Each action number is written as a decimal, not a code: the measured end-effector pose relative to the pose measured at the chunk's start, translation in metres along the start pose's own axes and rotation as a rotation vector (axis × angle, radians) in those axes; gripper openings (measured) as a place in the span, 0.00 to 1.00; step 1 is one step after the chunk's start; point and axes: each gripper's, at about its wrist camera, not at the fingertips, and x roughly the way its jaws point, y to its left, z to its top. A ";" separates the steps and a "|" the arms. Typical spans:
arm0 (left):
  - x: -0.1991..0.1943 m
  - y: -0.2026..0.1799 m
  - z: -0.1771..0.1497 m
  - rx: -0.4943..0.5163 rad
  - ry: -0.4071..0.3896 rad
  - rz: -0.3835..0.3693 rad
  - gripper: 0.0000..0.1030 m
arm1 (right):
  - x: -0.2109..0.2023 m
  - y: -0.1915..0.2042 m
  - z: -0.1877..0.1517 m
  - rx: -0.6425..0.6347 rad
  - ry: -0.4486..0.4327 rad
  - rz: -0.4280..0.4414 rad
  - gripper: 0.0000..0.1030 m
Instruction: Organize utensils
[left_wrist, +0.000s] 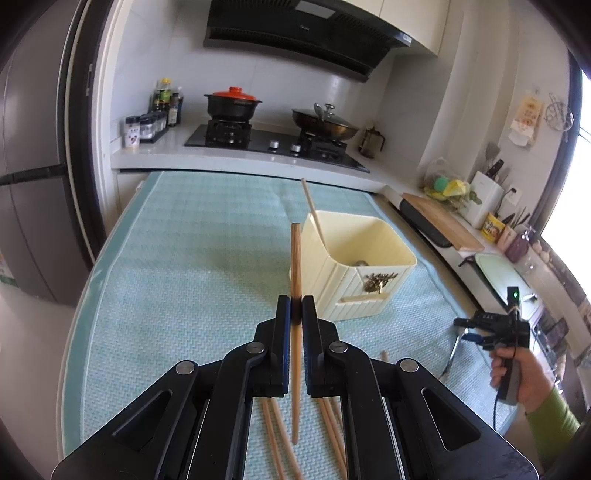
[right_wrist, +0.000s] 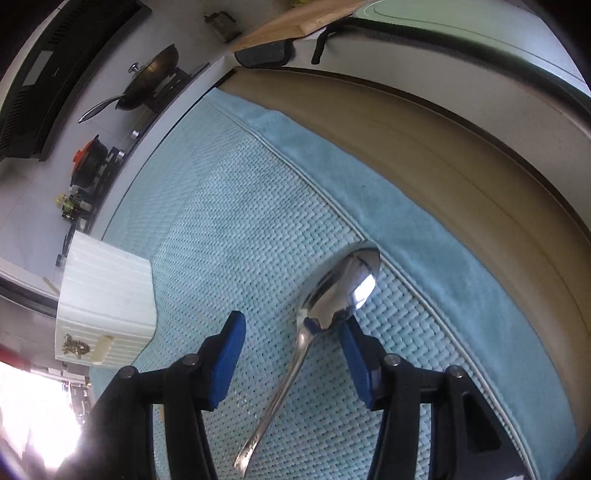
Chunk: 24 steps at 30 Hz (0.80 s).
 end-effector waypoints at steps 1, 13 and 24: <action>0.001 0.000 0.000 -0.001 0.003 -0.001 0.04 | 0.001 -0.001 0.003 0.022 -0.014 0.006 0.51; -0.009 -0.004 -0.003 0.007 0.000 -0.008 0.04 | -0.030 0.020 -0.005 -0.098 -0.137 0.163 0.06; -0.032 -0.024 0.014 0.043 -0.065 -0.034 0.04 | -0.135 0.121 -0.047 -0.534 -0.248 0.272 0.06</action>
